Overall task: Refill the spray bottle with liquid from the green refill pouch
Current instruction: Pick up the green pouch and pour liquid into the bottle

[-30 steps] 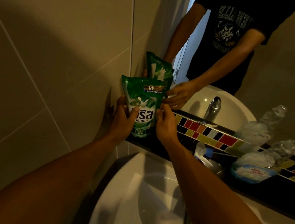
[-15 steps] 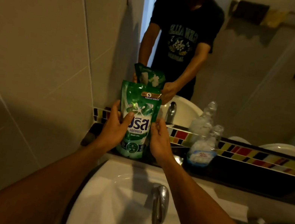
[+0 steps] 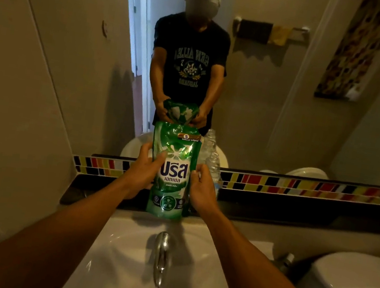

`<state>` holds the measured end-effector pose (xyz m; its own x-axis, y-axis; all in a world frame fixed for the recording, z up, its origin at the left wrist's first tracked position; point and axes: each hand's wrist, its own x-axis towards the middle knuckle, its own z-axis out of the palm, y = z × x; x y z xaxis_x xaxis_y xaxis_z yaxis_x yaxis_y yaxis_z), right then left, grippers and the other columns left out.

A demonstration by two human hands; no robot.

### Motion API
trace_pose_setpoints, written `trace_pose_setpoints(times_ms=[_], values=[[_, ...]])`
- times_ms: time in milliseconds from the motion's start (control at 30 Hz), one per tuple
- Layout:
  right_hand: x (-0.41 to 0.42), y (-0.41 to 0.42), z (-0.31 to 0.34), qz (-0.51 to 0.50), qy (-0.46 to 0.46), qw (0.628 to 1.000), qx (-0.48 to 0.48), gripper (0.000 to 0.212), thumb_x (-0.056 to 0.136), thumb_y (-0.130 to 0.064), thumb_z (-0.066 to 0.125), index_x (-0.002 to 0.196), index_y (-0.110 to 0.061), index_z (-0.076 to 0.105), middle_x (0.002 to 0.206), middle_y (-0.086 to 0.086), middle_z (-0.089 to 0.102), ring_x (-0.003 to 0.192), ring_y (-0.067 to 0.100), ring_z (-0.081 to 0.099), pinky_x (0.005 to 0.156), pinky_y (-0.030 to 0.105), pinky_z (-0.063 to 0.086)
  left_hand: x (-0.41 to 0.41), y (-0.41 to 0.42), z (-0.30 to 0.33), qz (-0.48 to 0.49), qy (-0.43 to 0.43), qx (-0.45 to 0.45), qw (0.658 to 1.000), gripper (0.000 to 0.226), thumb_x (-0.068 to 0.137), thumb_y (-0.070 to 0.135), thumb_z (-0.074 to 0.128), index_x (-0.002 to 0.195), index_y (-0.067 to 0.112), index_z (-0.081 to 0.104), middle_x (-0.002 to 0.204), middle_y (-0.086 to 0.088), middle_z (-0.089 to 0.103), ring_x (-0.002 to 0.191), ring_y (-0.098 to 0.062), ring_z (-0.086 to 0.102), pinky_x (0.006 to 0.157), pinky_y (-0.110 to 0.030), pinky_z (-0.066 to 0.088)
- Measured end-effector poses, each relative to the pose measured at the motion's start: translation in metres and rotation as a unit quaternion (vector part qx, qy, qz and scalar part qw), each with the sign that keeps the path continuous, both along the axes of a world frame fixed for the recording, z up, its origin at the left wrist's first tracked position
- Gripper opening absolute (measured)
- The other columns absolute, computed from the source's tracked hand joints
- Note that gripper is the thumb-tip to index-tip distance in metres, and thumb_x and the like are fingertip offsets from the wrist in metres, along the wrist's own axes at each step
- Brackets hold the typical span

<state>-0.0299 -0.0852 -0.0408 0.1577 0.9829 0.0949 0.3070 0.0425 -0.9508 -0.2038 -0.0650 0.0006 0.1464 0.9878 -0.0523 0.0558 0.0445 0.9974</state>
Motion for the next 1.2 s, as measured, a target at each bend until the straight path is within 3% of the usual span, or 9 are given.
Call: trace_pose_setpoints(times_ms=[67, 200, 367, 433, 533, 600, 933, 1067, 1200], values=[[0.011, -0.004, 0.003, -0.007, 0.006, 1.0, -0.002, 0.02, 0.111, -0.018, 0.037, 0.116, -0.008, 0.053, 0.098, 0.001, 0.064, 0.089, 0.011, 0.063, 0.072, 0.024, 0.052, 0.01, -0.004, 0.007, 0.005, 0.002, -0.017, 1.0, 0.041, 0.101, 0.048, 0.046, 0.138, 0.043, 0.03, 0.12, -0.004, 0.066, 0.106, -0.03, 0.068, 0.085, -0.059, 0.056], [0.023, -0.011, 0.003, -0.012, 0.035, 0.999, -0.011, 0.019, 0.11, -0.019, 0.039, 0.114, -0.01, 0.056, 0.105, 0.008, 0.069, 0.097, 0.017, 0.068, 0.089, 0.042, 0.06, 0.027, -0.011, 0.018, 0.012, 0.023, -0.016, 1.0, 0.031, 0.106, 0.041, 0.035, 0.137, 0.04, 0.032, 0.117, -0.004, 0.065, 0.102, -0.032, 0.068, 0.077, -0.055, 0.059], [0.032, -0.018, 0.0, -0.004, 0.093, 0.995, -0.022, 0.013, 0.109, -0.016, 0.041, 0.107, -0.014, 0.054, 0.097, 0.002, 0.065, 0.09, 0.014, 0.066, 0.082, 0.039, 0.062, 0.034, -0.013, 0.026, 0.008, 0.082, -0.006, 0.997, 0.033, 0.106, 0.034, 0.038, 0.137, 0.045, 0.032, 0.125, -0.01, 0.062, 0.101, -0.031, 0.069, 0.062, -0.044, 0.062], [0.033, -0.019, -0.002, -0.004, 0.11, 0.993, -0.031, 0.013, 0.109, -0.015, 0.041, 0.106, -0.016, 0.054, 0.098, 0.003, 0.066, 0.091, 0.018, 0.068, 0.078, 0.038, 0.062, 0.038, -0.014, 0.032, 0.013, 0.1, -0.003, 0.995, 0.04, 0.105, 0.029, 0.044, 0.14, 0.041, 0.03, 0.115, -0.01, 0.066, 0.09, -0.026, 0.072, 0.056, -0.038, 0.06], [0.034, -0.02, -0.004, -0.009, 0.117, 0.992, -0.053, 0.013, 0.108, -0.016, 0.043, 0.101, -0.017, 0.054, 0.103, 0.013, 0.069, 0.098, 0.029, 0.07, 0.085, 0.049, 0.063, 0.043, -0.017, 0.04, 0.018, 0.123, 0.018, 0.992, 0.053, 0.1, 0.019, 0.055, 0.145, 0.029, 0.028, 0.1, -0.01, 0.07, 0.066, -0.012, 0.074, 0.046, -0.023, 0.055], [0.035, -0.021, -0.005, -0.006, 0.121, 0.991, -0.062, 0.015, 0.107, -0.016, 0.043, 0.097, -0.019, 0.053, 0.106, 0.016, 0.069, 0.097, 0.029, 0.069, 0.087, 0.052, 0.062, 0.045, -0.018, 0.043, 0.023, 0.129, 0.028, 0.991, 0.057, 0.099, 0.016, 0.058, 0.146, 0.026, 0.028, 0.098, -0.009, 0.068, 0.062, -0.007, 0.073, 0.045, -0.021, 0.054], [0.038, -0.018, -0.002, 0.01, 0.167, 0.981, -0.098, 0.018, 0.107, -0.014, 0.043, 0.095, -0.023, 0.052, 0.097, 0.006, 0.064, 0.094, 0.026, 0.065, 0.092, 0.054, 0.059, 0.051, -0.013, 0.054, 0.036, 0.185, 0.045, 0.981, 0.047, 0.101, 0.013, 0.053, 0.142, 0.026, 0.036, 0.09, -0.006, 0.066, 0.069, -0.016, 0.071, 0.056, -0.037, 0.061], [0.039, -0.013, -0.001, 0.008, 0.174, 0.978, -0.11, 0.012, 0.106, -0.013, 0.045, 0.098, -0.019, 0.052, 0.092, 0.004, 0.062, 0.091, 0.024, 0.063, 0.093, 0.057, 0.059, 0.054, -0.009, 0.064, 0.032, 0.206, 0.04, 0.977, 0.049, 0.1, 0.002, 0.048, 0.143, 0.024, 0.037, 0.086, -0.007, 0.061, 0.077, -0.022, 0.065, 0.075, -0.05, 0.058], [0.038, -0.009, -0.002, 0.004, 0.182, 0.977, -0.115, 0.012, 0.104, -0.015, 0.045, 0.097, -0.021, 0.052, 0.099, 0.009, 0.066, 0.098, 0.03, 0.066, 0.088, 0.057, 0.062, 0.057, -0.005, 0.071, 0.031, 0.215, 0.029, 0.976, 0.054, 0.098, -0.005, 0.047, 0.144, 0.022, 0.038, 0.086, -0.007, 0.061, 0.076, -0.021, 0.064, 0.076, -0.048, 0.056]])
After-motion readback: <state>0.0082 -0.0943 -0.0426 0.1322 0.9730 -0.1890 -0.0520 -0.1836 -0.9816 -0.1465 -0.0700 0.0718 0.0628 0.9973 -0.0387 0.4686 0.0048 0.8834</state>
